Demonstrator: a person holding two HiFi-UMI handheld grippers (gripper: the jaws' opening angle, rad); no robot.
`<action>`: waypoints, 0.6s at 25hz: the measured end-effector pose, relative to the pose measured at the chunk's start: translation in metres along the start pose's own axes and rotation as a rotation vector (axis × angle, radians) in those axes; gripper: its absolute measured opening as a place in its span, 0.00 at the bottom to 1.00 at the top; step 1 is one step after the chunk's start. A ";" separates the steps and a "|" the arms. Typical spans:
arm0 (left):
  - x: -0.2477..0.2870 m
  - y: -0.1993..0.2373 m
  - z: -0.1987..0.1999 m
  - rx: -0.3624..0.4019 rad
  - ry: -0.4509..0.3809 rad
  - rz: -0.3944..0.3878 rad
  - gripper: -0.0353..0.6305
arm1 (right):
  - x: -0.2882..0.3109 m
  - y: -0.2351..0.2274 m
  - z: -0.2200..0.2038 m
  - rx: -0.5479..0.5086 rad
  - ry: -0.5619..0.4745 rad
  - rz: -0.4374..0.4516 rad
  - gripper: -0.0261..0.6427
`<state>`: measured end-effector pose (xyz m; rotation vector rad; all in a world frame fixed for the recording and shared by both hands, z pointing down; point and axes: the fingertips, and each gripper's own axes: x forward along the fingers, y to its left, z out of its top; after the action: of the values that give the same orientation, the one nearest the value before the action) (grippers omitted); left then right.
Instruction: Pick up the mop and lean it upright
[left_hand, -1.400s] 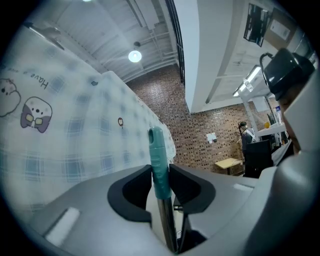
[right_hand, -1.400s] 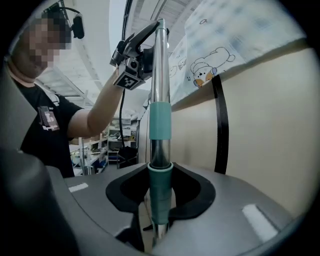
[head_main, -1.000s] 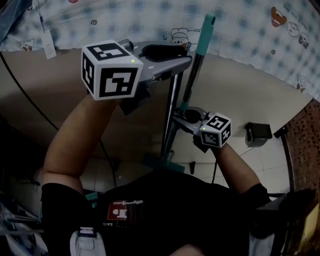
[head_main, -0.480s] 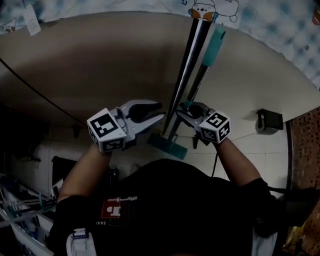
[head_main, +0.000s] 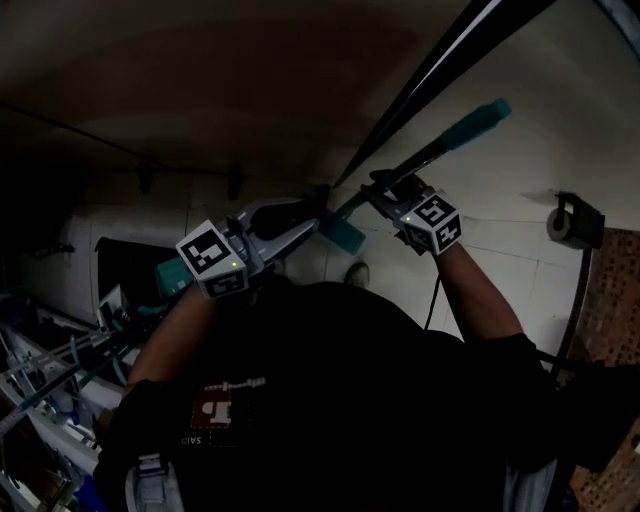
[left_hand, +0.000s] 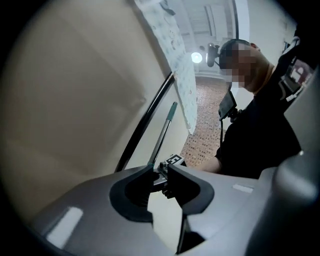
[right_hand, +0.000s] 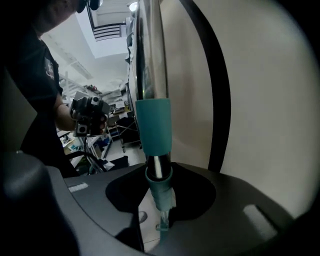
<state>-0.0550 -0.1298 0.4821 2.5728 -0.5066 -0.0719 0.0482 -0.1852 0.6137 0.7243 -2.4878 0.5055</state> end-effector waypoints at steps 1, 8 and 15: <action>-0.001 0.004 -0.004 -0.004 0.009 0.005 0.19 | 0.006 -0.001 -0.005 0.011 0.004 0.008 0.24; -0.008 0.012 -0.033 -0.022 0.074 0.026 0.18 | 0.047 -0.002 -0.059 0.035 0.075 0.059 0.24; -0.009 0.012 -0.045 -0.045 0.093 0.041 0.18 | 0.064 -0.007 -0.095 -0.012 0.166 0.100 0.24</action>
<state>-0.0615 -0.1147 0.5271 2.5075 -0.5164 0.0500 0.0387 -0.1715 0.7272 0.5324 -2.3773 0.5633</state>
